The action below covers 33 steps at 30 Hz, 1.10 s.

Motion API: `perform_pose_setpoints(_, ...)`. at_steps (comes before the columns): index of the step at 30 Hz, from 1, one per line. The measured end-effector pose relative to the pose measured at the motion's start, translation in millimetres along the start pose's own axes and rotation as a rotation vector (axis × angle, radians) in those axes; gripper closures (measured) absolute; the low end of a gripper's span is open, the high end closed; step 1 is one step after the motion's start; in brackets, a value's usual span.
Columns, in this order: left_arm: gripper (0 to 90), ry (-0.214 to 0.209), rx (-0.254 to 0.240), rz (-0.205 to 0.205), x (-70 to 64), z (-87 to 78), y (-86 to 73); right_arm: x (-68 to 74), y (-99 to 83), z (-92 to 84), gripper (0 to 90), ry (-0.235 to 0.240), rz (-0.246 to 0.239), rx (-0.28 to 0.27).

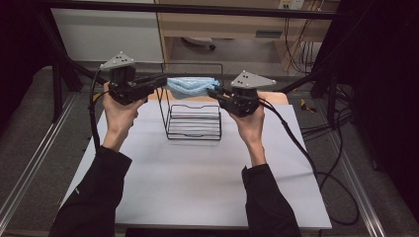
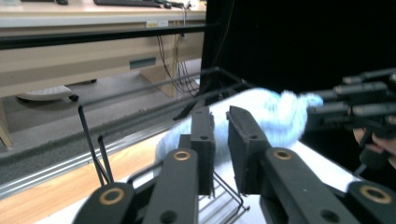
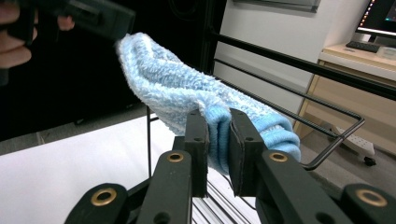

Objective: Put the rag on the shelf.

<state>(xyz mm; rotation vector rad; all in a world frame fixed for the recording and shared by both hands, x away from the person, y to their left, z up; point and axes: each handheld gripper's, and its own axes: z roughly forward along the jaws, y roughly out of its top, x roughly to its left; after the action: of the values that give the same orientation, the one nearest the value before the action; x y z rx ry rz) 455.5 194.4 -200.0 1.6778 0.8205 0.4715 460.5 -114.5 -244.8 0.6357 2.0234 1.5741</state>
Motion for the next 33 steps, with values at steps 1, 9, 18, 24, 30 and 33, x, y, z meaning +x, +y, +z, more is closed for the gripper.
perform_pose_setpoints(1, 82.2, 0.000, 0.000, -0.001, -0.6, 1.1, 1.8, 0.3, -0.2, 0.1, 79.9, 0.000, -0.003, 0.003)
perform_pose_setpoints(9, 86.9, 0.002, 0.099, 0.014, -3.9, 15.6, -3.0, 0.6, -3.2, 0.2, 78.7, 0.005, -0.001, 0.003)
perform_pose_setpoints(18, 89.4, 0.009, 0.151, 0.049, -6.6, 19.8, -19.4, 1.9, -3.3, -0.4, 70.3, 0.022, 0.009, 0.013)
perform_pose_setpoints(24, 89.4, 0.004, 0.165, 0.050, -5.3, 20.7, -28.1, 3.3, -3.0, -2.7, 57.4, 0.034, 0.008, 0.020)
perform_pose_setpoints(30, 89.4, 0.003, 0.179, 0.055, -2.8, 23.9, -35.6, 2.9, 0.1, -6.1, 49.1, 0.040, 0.037, -0.014)
perform_pose_setpoints(33, 89.4, 0.003, 0.188, 0.059, -1.7, 25.3, -39.2, 2.0, 2.2, -5.3, 57.6, 0.050, 0.064, -0.022)
